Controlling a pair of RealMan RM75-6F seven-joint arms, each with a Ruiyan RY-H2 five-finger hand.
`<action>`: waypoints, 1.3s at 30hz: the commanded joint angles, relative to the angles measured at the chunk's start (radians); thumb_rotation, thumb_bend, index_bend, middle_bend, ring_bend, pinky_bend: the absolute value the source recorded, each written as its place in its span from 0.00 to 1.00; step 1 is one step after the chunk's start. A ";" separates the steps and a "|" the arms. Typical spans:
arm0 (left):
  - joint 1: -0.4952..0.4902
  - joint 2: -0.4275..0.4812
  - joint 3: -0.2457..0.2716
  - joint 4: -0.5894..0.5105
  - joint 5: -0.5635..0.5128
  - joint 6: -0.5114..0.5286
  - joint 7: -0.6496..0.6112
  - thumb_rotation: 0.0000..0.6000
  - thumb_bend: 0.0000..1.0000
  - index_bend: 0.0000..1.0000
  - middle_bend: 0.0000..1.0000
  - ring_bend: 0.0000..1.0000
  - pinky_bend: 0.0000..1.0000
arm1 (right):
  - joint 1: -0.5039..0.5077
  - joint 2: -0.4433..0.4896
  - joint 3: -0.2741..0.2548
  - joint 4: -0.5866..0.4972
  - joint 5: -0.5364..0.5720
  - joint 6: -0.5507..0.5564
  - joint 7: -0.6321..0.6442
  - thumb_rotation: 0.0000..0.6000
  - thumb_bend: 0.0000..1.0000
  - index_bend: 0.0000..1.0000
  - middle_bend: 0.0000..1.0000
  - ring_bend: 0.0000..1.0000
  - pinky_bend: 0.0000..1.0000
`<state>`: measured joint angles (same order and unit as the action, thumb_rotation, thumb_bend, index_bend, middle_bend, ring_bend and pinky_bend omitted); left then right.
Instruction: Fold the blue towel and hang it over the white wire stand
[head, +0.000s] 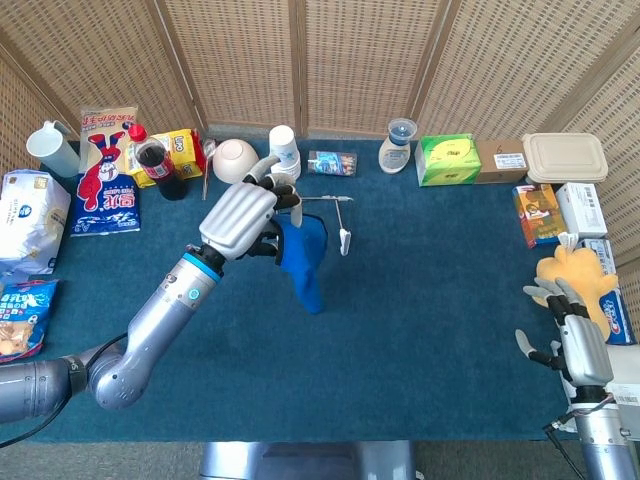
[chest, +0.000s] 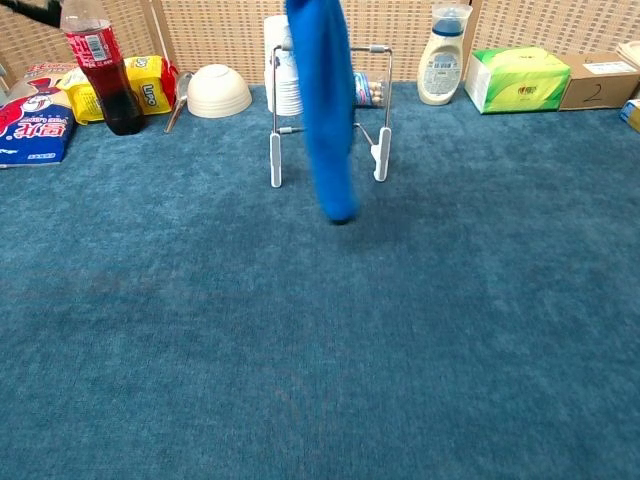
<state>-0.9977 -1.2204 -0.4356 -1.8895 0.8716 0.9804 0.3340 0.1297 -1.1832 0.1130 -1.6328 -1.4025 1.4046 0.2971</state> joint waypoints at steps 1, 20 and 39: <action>-0.023 0.022 -0.009 -0.029 -0.064 0.021 0.045 1.00 0.32 0.69 0.45 0.24 0.03 | -0.003 0.001 0.000 0.006 -0.004 0.002 0.010 1.00 0.33 0.23 0.16 0.00 0.00; -0.166 0.129 0.014 -0.141 -0.417 0.123 0.313 1.00 0.33 0.70 0.42 0.21 0.01 | -0.012 -0.009 -0.008 0.045 -0.024 0.000 0.071 1.00 0.33 0.23 0.16 0.00 0.00; -0.308 0.064 0.036 -0.111 -0.634 0.235 0.480 1.00 0.33 0.70 0.41 0.21 0.00 | -0.030 -0.009 -0.021 0.075 -0.042 0.011 0.124 1.00 0.33 0.22 0.16 0.00 0.00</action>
<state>-1.2912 -1.1412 -0.4037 -2.0224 0.2487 1.2161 0.8008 0.1005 -1.1929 0.0925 -1.5582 -1.4444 1.4142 0.4197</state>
